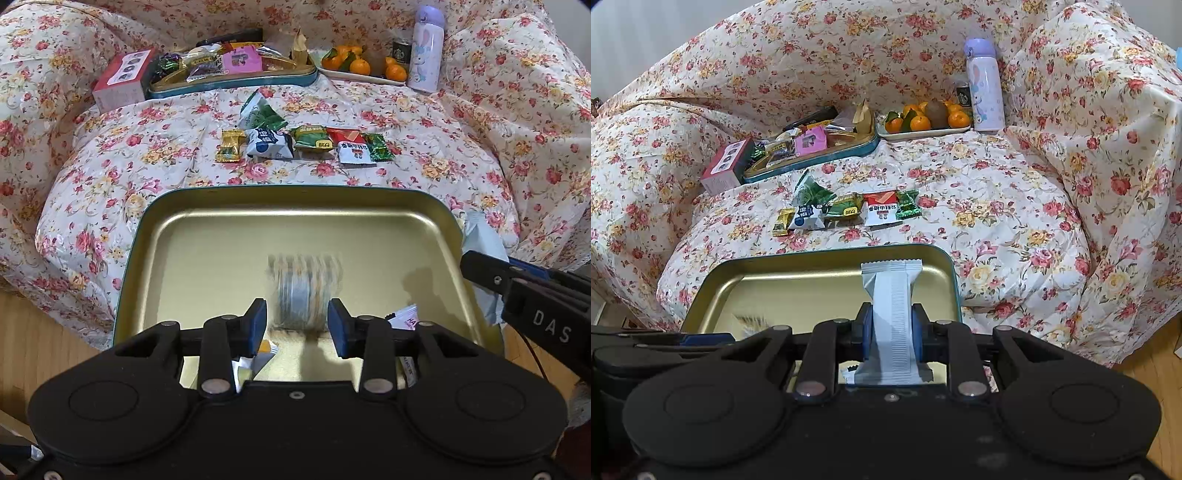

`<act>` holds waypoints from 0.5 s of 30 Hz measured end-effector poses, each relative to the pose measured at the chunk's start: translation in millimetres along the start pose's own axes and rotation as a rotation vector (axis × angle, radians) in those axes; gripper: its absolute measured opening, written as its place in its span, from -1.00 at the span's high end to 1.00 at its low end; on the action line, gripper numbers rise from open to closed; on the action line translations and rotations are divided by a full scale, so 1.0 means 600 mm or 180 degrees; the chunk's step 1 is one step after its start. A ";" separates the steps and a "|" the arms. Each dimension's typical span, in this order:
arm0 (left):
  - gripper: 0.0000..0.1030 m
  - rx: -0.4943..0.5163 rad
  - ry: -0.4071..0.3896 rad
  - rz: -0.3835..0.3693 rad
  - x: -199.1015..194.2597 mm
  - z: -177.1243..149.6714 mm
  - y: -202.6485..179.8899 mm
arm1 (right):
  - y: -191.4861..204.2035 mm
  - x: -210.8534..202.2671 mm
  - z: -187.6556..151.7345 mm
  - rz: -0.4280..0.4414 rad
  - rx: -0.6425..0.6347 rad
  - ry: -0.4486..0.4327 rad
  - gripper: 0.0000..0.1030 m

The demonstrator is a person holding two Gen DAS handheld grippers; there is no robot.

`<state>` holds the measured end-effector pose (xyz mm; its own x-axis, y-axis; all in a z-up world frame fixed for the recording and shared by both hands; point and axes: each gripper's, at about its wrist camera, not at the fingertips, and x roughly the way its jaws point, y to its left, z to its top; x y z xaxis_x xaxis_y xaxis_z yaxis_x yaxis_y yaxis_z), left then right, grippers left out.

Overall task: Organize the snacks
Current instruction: 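Open left tool to drop the barcode packet while right tool releases the white packet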

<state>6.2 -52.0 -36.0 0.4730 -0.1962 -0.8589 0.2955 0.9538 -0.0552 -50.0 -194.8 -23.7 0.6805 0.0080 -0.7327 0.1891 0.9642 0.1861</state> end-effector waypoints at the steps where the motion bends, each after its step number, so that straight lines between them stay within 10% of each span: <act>1: 0.10 0.0001 -0.0002 0.0009 0.000 0.000 0.000 | 0.000 0.000 0.000 0.0001 0.0002 0.0002 0.55; 15: 0.09 0.0009 0.0049 0.0064 0.002 -0.007 -0.002 | -0.001 0.001 -0.002 -0.0036 -0.0010 -0.0021 0.55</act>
<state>3.1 -52.2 -38.8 0.4661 -0.1735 -0.8676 0.2885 0.9568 -0.0364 -50.9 -195.0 -25.1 0.6829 -0.0047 -0.7305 0.1947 0.9650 0.1758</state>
